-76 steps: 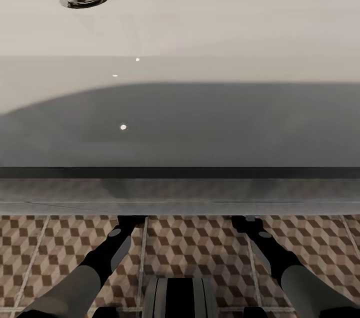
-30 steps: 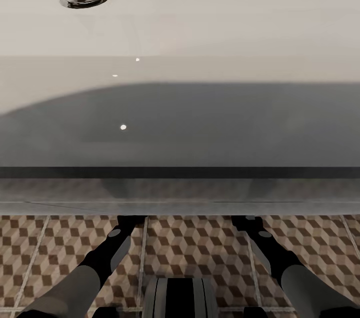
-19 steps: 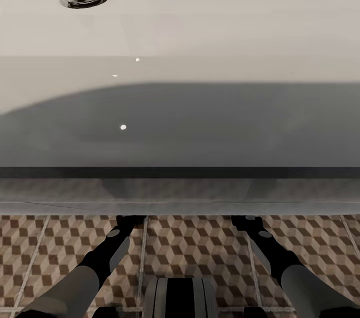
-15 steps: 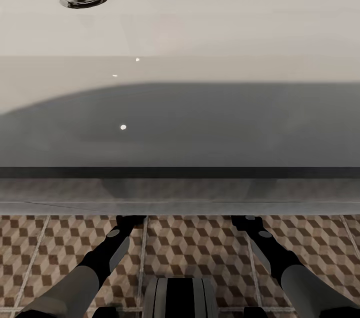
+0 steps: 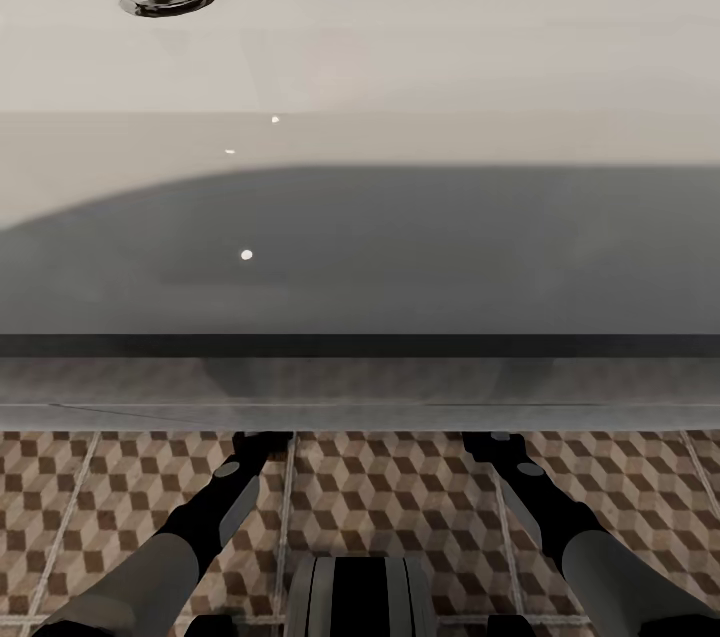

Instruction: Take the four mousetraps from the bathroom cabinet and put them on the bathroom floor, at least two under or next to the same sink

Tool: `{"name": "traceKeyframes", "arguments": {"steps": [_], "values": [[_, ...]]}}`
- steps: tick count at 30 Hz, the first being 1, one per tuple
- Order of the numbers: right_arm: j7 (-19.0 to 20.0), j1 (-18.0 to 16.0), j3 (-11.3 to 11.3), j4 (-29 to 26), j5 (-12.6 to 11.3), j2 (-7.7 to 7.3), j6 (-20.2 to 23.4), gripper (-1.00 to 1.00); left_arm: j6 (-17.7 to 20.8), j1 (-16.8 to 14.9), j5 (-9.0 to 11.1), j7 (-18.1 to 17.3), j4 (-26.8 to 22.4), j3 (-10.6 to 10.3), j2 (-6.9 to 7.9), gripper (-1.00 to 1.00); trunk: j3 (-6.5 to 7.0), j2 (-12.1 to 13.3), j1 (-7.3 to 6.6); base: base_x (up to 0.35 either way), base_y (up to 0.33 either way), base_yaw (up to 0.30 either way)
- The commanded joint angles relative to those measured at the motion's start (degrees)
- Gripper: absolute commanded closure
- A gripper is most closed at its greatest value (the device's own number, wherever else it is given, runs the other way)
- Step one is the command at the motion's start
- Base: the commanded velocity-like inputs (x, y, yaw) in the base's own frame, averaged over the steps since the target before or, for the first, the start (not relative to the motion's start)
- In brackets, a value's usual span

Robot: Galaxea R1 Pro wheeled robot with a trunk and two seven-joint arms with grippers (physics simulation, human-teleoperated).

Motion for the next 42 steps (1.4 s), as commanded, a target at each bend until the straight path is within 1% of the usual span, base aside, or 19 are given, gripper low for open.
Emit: {"name": "traceKeyframes", "arguments": {"steps": [1,26,42], "values": [[-0.18,-0.03,0.47,0.04,-0.81,-0.06,-0.23,1.0,-0.29,-0.03,0.41,0.64,0.18,-0.51,0.03,1.0,-0.03,-0.01,-0.01,0.0,0.0,0.0],[-0.18,-0.04,0.47,0.04,-0.81,-0.06,-0.24,1.0,-0.51,-0.04,0.38,0.64,0.51,-0.51,-0.18,1.0,-0.03,-0.01,-0.01,0.0,0.0,0.0],[-0.18,-0.02,0.47,0.04,-0.82,-0.06,-0.24,1.0,-0.45,-0.05,0.42,0.72,0.7,-0.51,-0.02,1.0,-0.03,-0.01,-0.01,0.0,0.0,0.0]]}}
